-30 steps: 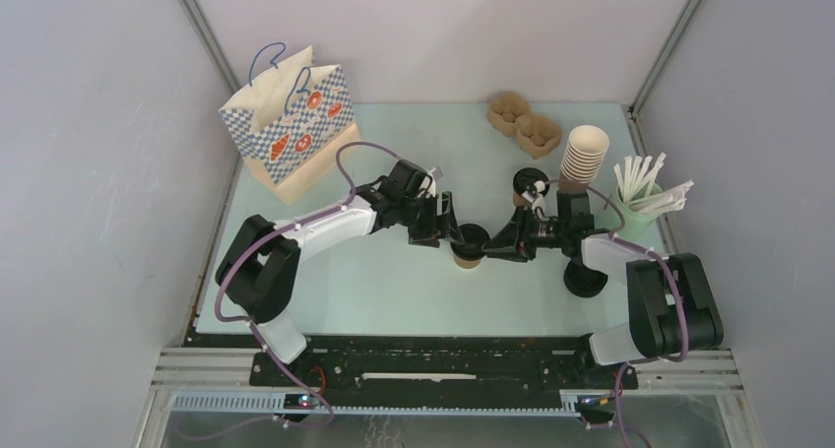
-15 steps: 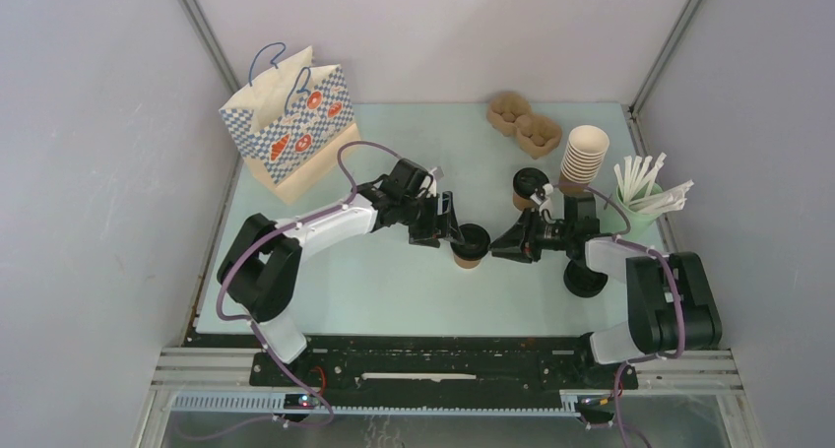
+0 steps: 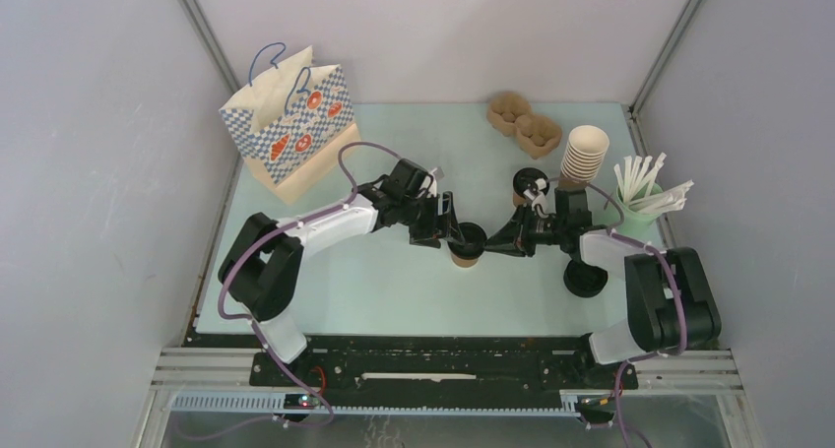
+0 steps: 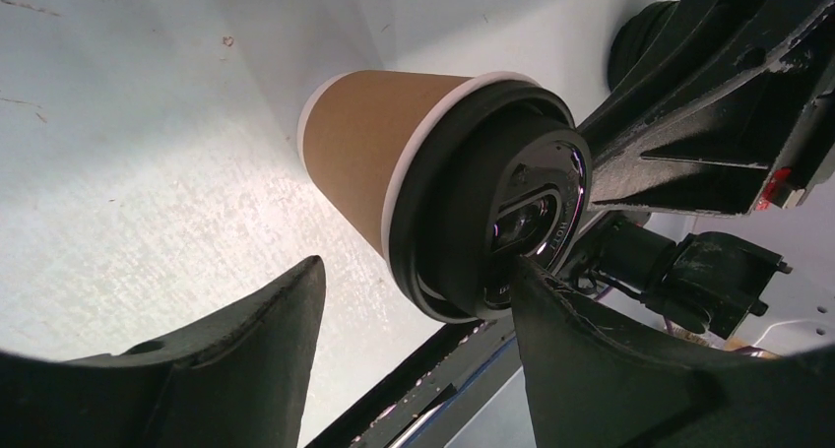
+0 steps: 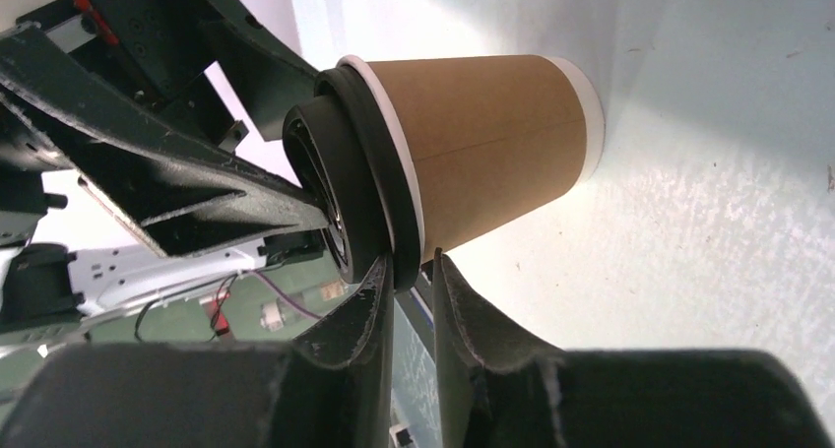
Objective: Pack the takeout coffee
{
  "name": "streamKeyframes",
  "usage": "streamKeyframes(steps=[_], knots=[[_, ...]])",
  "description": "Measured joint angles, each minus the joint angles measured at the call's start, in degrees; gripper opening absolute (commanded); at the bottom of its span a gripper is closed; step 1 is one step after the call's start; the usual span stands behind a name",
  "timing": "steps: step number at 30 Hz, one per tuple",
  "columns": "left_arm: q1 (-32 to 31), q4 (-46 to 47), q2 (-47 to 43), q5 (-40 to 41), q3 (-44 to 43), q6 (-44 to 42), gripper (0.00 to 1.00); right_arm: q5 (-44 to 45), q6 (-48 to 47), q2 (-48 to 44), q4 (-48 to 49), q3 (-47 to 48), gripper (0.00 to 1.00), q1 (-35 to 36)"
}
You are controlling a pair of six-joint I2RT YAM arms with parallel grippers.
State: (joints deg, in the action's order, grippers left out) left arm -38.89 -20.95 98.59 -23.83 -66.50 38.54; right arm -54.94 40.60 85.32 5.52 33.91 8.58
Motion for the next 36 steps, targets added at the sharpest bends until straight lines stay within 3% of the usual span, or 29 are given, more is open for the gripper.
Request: streamKeyframes(steps=[5,10,14,20,26,31,36], knots=[[0.1,2.8,-0.2,-0.8,1.9,0.5,0.72,5.5,-0.6,-1.5,-5.5,1.4,0.27,1.6],[0.1,2.5,-1.1,0.1,2.1,0.3,0.79,5.1,-1.7,-1.3,-5.2,2.0,0.33,1.9],[0.0,-5.6,-1.1,2.9,-2.4,-2.1,0.84,5.2,-2.4,-1.1,-4.5,2.8,0.46,4.2],[0.0,-12.5,1.8,4.7,-13.1,-3.7,0.89,6.6,-4.0,-1.2,-9.1,4.0,0.50,6.5],[0.3,-13.7,1.8,4.8,-14.3,-3.6,0.93,6.7,-4.5,-2.2,-12.2,7.8,0.54,6.0],[0.9,-13.8,-1.8,6.5,-10.1,-3.6,0.99,6.8,-4.4,-3.2,-12.4,8.8,0.72,7.2],[2.8,-11.5,-16.2,6.0,5.3,-3.4,1.00,7.2,-8.5,-5.9,-19.6,9.0,0.85,8.3]])
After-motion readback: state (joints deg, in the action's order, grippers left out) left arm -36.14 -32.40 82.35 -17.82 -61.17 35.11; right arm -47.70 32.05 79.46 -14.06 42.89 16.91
